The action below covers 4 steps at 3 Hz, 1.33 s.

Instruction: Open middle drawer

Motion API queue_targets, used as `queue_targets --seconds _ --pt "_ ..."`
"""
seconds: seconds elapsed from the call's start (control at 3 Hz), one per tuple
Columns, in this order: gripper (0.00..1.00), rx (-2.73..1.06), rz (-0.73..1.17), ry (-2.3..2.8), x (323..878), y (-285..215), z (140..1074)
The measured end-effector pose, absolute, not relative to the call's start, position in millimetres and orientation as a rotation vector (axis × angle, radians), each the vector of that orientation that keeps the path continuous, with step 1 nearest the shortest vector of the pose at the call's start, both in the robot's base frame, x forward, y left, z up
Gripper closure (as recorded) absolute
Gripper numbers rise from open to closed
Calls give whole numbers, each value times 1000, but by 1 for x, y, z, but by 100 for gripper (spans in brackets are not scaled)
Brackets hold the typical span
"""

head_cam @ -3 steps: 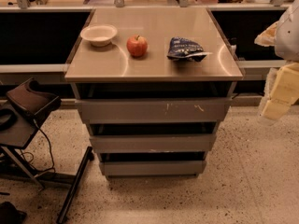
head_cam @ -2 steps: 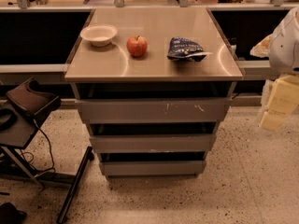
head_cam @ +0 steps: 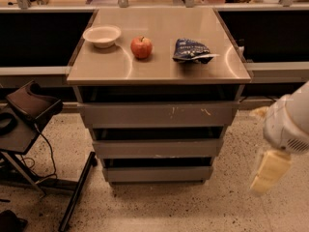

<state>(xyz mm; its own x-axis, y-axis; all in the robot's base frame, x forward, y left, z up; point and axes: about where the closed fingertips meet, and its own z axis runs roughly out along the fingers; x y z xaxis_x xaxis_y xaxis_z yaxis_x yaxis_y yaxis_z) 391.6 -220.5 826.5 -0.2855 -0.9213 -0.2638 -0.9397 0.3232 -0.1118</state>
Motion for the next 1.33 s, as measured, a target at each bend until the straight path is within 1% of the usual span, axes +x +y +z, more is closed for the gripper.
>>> queue_targets --seconds 0.33,0.67,1.33 --pt "0 -1666 -22 2379 387 -216 758" --pt "0 -1624 -113 2433 382 -232 732" --pt "0 -1597 -131 2413 387 -227 724"
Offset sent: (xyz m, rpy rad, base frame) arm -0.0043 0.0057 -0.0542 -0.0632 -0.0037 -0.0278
